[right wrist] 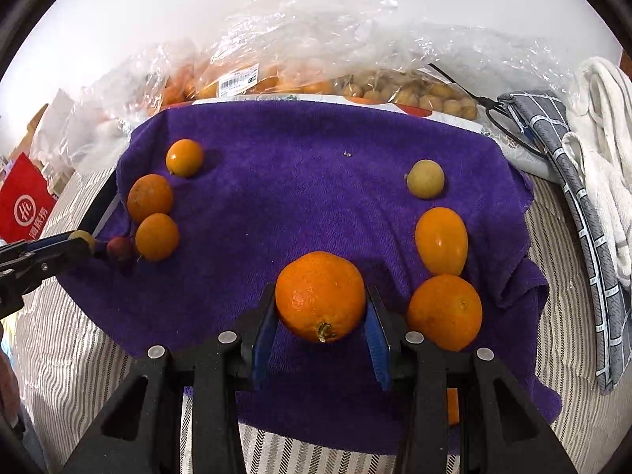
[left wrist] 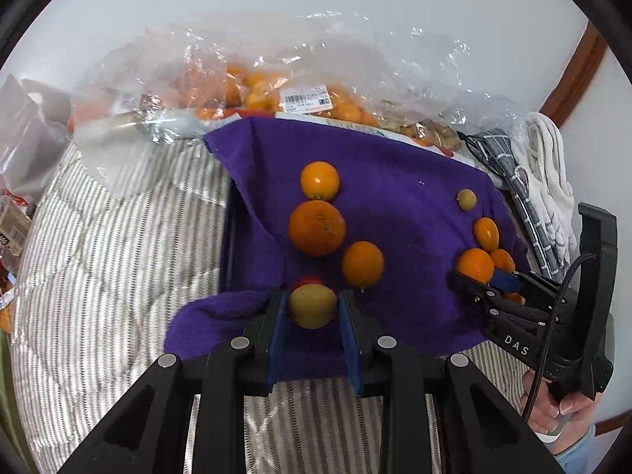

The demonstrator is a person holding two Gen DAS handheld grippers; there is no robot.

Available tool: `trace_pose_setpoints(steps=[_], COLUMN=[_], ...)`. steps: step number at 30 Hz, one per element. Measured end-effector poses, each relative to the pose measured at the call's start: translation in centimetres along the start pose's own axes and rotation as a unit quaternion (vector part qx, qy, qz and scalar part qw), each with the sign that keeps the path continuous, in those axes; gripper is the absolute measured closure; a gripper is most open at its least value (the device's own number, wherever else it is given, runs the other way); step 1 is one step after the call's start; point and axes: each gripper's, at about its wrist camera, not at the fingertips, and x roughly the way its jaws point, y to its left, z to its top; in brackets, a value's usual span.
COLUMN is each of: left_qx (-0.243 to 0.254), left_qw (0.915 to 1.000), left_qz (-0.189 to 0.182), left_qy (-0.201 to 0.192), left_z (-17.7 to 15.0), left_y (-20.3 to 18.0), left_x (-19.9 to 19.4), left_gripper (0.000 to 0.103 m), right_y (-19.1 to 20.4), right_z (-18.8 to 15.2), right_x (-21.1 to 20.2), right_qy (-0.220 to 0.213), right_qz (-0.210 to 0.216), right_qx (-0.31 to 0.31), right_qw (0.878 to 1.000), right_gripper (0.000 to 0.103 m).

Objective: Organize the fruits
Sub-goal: 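Carry the orange and yellow-green fruit over the purple towel with both grippers, then open both grippers to set the fruits on the towel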

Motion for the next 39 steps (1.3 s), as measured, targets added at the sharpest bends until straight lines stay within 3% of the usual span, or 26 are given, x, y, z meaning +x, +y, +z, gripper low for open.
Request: trace_pose_setpoints(steps=[8, 20, 29, 34, 39], left_qx=[0.010, 0.015, 0.028, 0.013, 0.025], left_qw=[0.9995, 0.9986, 0.9987, 0.9994, 0.9995], left_qz=[-0.016, -0.012, 0.020, 0.010, 0.017], left_qy=[0.024, 0.049, 0.038, 0.031, -0.006], left_z=[-0.2, -0.5, -0.9, -0.8, -1.2], left_y=[-1.4, -2.8, -3.7, -3.7, -4.3], left_x=[1.3, 3.2, 3.5, 2.0, -1.7], left_gripper=[0.078, 0.078, 0.077, 0.060, 0.053], right_y=[-0.2, -1.5, -2.3, -2.3, -2.1], right_z=[-0.4, -1.3, -1.7, -2.1, -2.6], right_x=[-1.5, -5.5, -6.7, -7.6, -9.3], right_qy=[-0.007, -0.048, -0.059, -0.060, -0.063], right_qz=[-0.010, -0.021, -0.033, -0.034, -0.038], right_qx=[0.004, 0.014, 0.032, 0.038, 0.047], right_qw=[1.000, 0.999, 0.997, 0.997, 0.996], right_gripper=[0.057, 0.050, 0.050, 0.050, 0.050])
